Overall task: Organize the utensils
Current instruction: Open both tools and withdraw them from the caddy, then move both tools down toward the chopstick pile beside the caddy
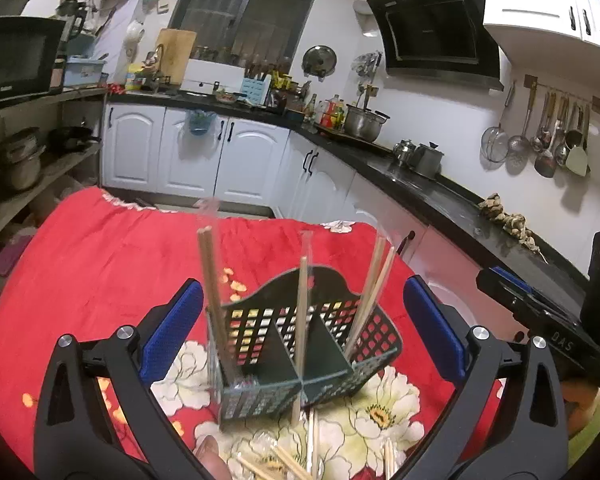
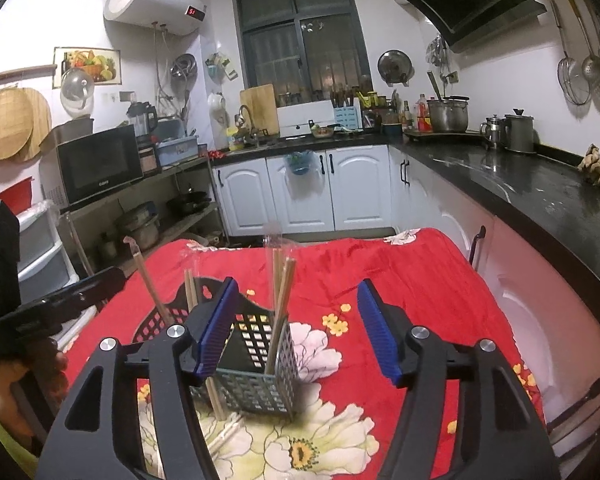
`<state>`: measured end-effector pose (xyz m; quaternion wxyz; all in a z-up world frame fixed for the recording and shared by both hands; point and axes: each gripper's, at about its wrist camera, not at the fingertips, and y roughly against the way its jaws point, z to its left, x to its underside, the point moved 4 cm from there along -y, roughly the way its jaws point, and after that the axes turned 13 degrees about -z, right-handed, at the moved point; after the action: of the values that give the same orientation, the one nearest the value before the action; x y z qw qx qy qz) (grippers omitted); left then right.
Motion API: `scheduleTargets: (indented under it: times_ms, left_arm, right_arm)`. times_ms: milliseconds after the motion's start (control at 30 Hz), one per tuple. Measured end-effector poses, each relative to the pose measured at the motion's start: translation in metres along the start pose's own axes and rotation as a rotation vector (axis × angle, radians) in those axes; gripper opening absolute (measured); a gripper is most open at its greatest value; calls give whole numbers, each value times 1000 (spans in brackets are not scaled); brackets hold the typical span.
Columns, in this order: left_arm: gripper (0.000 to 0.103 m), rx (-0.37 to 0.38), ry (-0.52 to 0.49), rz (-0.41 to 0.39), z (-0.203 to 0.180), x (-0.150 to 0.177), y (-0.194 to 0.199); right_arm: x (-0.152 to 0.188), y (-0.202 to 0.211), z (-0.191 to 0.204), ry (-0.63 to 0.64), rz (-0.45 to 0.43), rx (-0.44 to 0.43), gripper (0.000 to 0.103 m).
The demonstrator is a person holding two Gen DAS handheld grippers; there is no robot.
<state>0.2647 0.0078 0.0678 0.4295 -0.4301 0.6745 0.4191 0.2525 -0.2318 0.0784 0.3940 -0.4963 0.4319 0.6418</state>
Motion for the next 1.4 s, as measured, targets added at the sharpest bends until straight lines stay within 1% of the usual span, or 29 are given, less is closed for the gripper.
scheduleTargets:
  times_ms: [267,400,667,900,1067,1400]
  left_arm:
    - [92,1,9,24,2,20,21]
    - [92,-4,20,46,5,31,25]
    - [92,-9,9,91,5,55,34]
    - [92,-23,1,123,5,70,38]
    - [92,-33,7,131,9,76,45]
    - [92,-55,-7,176,15,94,52]
  right_arm:
    - [12,18,3,17,24,6,62]
    - [19,25,2,19,40,10,62]
    - [36,41,6,30,58,3,62]
    - [56,47,13,41,100,-11,62]
    - [63,49,15,38,115,-20,62]
    - [78,54,18,55,146,-32,62]
